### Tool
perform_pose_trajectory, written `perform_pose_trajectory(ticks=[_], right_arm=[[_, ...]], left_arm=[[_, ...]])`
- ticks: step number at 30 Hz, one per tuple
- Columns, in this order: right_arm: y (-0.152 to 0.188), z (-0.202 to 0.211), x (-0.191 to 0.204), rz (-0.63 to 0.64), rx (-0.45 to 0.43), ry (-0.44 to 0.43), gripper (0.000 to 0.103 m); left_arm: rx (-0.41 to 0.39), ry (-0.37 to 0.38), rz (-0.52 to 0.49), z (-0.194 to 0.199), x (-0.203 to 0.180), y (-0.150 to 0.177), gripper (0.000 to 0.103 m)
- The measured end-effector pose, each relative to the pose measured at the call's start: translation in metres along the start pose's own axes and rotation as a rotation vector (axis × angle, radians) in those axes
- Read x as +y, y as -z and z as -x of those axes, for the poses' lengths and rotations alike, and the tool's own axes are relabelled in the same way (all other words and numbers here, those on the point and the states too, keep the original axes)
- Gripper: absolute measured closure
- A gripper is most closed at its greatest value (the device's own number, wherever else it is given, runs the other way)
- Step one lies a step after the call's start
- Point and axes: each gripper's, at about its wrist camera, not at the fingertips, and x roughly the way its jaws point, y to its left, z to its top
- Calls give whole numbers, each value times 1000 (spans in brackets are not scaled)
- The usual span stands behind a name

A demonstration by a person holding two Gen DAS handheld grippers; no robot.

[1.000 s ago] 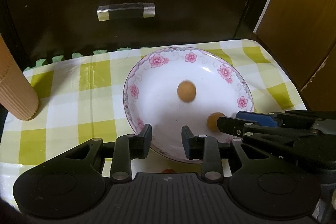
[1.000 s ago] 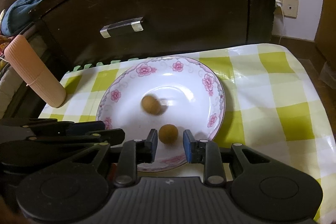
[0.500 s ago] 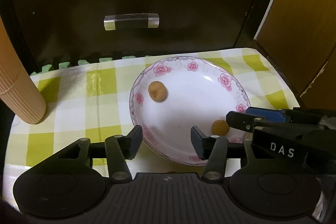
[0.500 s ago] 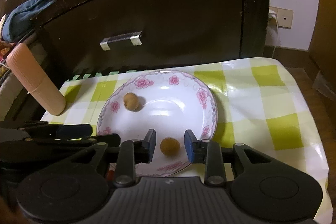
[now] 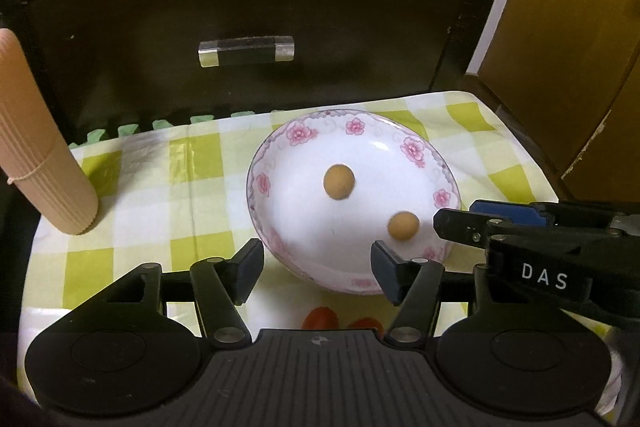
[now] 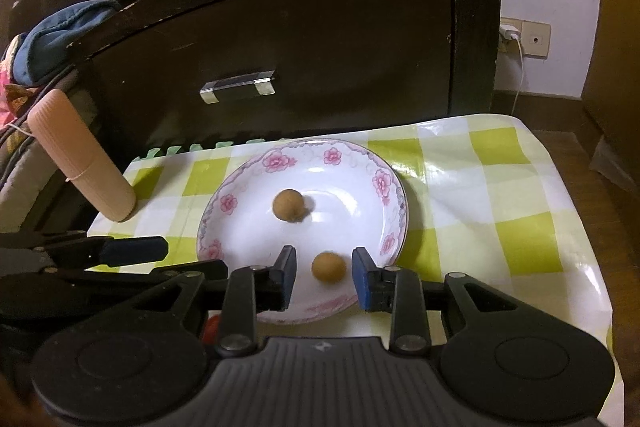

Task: Organize fruits
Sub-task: 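Withdraw both open tools from the bowl back toward the remaining fruit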

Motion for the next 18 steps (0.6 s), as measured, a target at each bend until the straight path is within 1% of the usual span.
perform_pose_trajectory(ticks=[7,12,18], right_arm=[[12,18,4,-26,-1,-5,73],[23,29,8,-31,11,-18,73],[40,38,16,-21,36,-31,72]], left_arm=[[-3,19,-6,16,-3,9,36],[11,30,0,26,-1,22,33],[31,35,3,38,1,38,33]])
